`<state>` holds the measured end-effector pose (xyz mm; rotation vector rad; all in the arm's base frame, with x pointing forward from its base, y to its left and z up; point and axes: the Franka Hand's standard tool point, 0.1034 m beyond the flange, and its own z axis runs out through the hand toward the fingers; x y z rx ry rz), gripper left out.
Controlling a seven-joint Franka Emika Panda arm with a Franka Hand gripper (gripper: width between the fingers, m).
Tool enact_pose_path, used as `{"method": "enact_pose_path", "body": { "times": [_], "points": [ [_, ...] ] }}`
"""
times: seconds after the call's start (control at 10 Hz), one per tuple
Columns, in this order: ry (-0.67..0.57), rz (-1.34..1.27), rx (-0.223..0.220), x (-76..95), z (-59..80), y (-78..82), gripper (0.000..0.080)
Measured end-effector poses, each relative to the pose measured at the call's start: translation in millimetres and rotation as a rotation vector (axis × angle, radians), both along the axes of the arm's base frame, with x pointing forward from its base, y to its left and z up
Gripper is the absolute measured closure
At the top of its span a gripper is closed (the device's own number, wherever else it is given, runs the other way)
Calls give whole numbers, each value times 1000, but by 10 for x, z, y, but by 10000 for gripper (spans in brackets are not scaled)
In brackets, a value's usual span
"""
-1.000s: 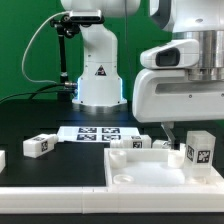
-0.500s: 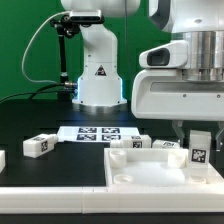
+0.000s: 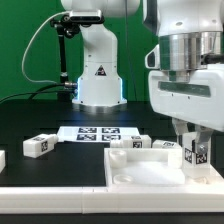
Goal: Assemble one leg
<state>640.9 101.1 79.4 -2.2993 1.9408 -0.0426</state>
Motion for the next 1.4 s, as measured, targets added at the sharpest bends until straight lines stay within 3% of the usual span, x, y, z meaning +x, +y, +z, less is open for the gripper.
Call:
{"method": "enact_pose_path", "body": {
  "times": [0.2,0.5,0.7,0.9,1.1,1.3,1.4],
  "points": [
    [1,-50,0,-9,0,19,513],
    [34,422,-43,-51,-46,68,188],
    [37,702,-54,-58,-50,145,158],
    [26,816,-64,-51,-57,122,151],
    [11,1187,-134,-13,-2,87,150],
    [11,1165,-136,-9,1,92,150],
    [11,1171,-138,-10,-2,86,290]
  ]
}}
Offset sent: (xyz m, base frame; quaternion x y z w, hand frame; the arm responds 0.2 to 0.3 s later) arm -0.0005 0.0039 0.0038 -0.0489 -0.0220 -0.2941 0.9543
